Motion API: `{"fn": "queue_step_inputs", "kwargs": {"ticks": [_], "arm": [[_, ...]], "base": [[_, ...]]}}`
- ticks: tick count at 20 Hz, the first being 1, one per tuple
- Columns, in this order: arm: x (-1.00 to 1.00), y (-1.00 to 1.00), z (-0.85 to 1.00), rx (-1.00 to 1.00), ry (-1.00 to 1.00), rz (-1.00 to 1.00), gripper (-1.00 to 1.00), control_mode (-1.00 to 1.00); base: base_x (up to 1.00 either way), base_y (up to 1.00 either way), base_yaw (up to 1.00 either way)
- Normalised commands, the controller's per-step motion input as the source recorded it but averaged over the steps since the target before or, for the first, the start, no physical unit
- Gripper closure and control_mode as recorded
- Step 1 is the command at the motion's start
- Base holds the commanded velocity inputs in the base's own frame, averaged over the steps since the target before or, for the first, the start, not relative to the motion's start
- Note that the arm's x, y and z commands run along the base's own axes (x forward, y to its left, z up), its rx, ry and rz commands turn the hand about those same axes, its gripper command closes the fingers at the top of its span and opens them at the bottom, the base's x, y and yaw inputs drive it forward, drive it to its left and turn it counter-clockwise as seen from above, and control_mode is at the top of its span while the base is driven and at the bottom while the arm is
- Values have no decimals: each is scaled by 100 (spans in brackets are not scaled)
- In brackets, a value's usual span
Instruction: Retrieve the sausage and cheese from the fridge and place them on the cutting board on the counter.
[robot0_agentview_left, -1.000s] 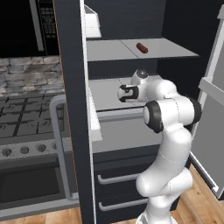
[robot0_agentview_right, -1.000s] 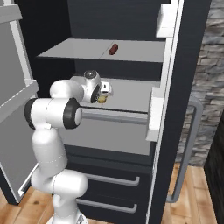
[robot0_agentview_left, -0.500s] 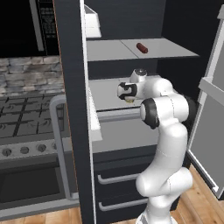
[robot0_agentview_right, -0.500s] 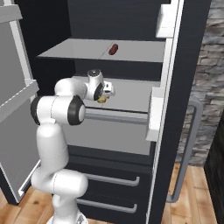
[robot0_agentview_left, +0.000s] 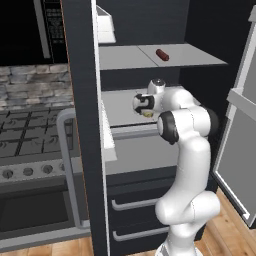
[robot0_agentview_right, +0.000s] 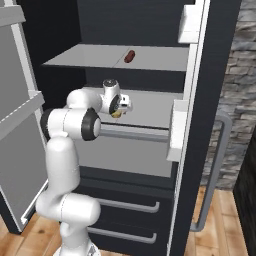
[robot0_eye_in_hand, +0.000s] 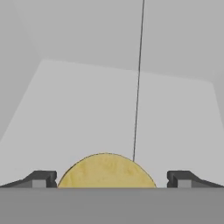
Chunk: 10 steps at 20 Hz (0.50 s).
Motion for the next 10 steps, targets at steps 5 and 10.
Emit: {"fn": "queue_step_inputs", "kwargs": {"ticks": [5, 10], "arm": [[2, 0, -21, 0, 1, -1, -100, -100], [-14, 0, -27, 0, 7, -4, -100, -100]], "base": [[0, 0, 0], [0, 0, 0]]}}
